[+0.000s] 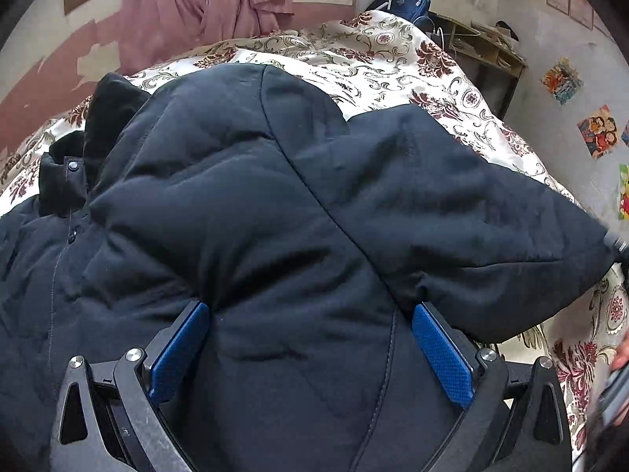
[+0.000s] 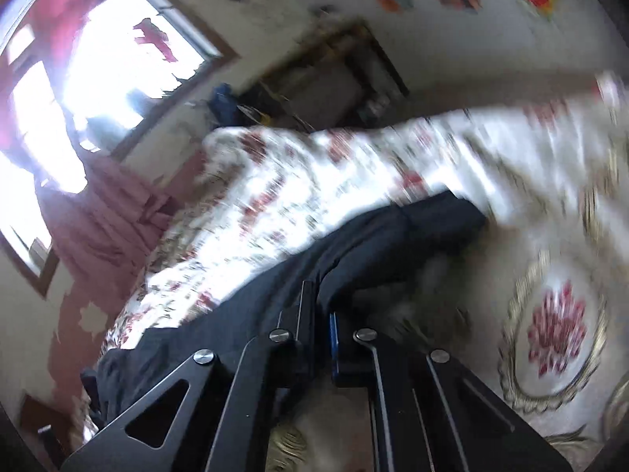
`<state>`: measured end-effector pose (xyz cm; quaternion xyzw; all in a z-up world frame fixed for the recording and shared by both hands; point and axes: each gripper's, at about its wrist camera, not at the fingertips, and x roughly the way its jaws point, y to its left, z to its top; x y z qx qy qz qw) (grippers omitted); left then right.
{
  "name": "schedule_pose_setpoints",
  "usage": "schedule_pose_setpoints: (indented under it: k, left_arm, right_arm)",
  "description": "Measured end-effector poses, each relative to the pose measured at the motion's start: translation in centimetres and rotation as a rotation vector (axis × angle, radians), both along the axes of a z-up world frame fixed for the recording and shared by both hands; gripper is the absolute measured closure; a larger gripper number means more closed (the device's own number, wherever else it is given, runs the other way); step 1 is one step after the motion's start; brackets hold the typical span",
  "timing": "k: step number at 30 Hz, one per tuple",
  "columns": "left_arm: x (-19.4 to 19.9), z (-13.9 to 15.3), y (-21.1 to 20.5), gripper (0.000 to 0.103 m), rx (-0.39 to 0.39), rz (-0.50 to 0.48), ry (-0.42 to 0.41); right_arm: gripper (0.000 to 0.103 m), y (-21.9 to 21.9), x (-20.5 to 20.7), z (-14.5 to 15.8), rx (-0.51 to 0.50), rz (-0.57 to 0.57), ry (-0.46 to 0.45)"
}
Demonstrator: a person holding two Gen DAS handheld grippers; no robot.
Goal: Fold large clothes
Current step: 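Grasp a jacket sleeve with the right tool and fold it across the front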
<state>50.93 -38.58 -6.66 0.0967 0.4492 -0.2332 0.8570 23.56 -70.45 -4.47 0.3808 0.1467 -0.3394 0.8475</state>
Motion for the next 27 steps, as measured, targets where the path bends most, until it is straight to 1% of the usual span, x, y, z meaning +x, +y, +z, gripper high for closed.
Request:
schedule_pose_setpoints:
  k: [1,2,4,6,7,9,12,14,15,16,18,19,20,22,23,24,25,27]
  left_arm:
    - [0.0,0.3,0.5,0.000,-0.026,-0.004,0.011]
    - [0.0,0.7,1.1,0.000,-0.054,-0.005,0.020]
    - [-0.5,2.0,3.7,0.000,-0.128,0.018,0.035]
    - [-1.4,3.7,7.3,0.000,-0.189,0.048,0.014]
    - [-2.1,4.6,9.5,0.000,-0.203,0.067,-0.008]
    - [-3.4,6.1,14.0,0.000,-0.210,0.113,-0.051]
    - [-5.4,7.8,21.5,0.000,-0.191,0.201,-0.099]
    - [-6.1,8.4,26.1,0.000,-0.168,0.274,-0.118]
    - [-6.6,8.8,29.0,0.000,-0.150,0.330,-0.130]
    - [-7.1,9.2,31.5,0.000,-0.140,0.383,-0.146]
    - [-7.5,9.8,35.4,0.000,-0.134,0.442,-0.174]
    - [-7.9,10.0,37.8,0.000,-0.120,0.482,-0.195]
    - [-8.2,10.1,39.3,0.000,-0.114,0.504,-0.203]
    - [-8.5,9.8,42.5,0.000,-0.110,0.552,-0.211]
    - [-8.2,9.8,43.2,0.000,-0.112,0.565,-0.210]
    - [-8.1,9.5,43.8,0.000,-0.113,0.579,-0.212]
    - [-8.0,9.1,44.4,0.000,-0.122,0.589,-0.213]
    - [-7.6,8.5,44.5,0.000,-0.139,0.595,-0.207]
  right_arm:
    - [0.098,0.5,0.7,2.0,-0.050,0.019,-0.006]
    - [0.098,1.7,1.5,4.2,-0.122,0.054,-0.020]
    - [0.098,4.6,3.5,8.6,-0.267,0.139,-0.033]
    - [0.098,9.1,5.9,13.1,-0.422,0.252,-0.059]
    - [0.098,11.4,6.7,14.7,-0.484,0.304,-0.067]
    - [0.098,17.5,9.3,17.7,-0.615,0.440,-0.080]
    - [0.098,26.7,12.9,19.9,-0.758,0.627,-0.070]
    - [0.098,32.4,15.0,20.0,-0.825,0.740,-0.059]
    - [0.098,35.1,16.2,19.7,-0.842,0.806,-0.044]
    - [0.099,37.2,16.5,19.1,-0.844,0.854,-0.036]
    - [0.099,41.5,18.3,17.3,-0.852,0.956,-0.008]
    - [0.099,43.2,19.4,16.2,-0.861,0.990,0.009]
    - [0.099,44.7,20.0,15.2,-0.860,1.021,0.023]
    - [0.099,47.7,22.1,12.5,-0.821,1.104,0.097]
    - [0.098,48.8,22.9,11.3,-0.801,1.133,0.133]
    - [0.098,49.9,23.6,9.6,-0.780,1.168,0.189]
    - [0.097,51.1,25.1,7.6,-0.742,1.224,0.277]
    - [0.093,52.0,25.8,4.7,-0.660,1.302,0.372]
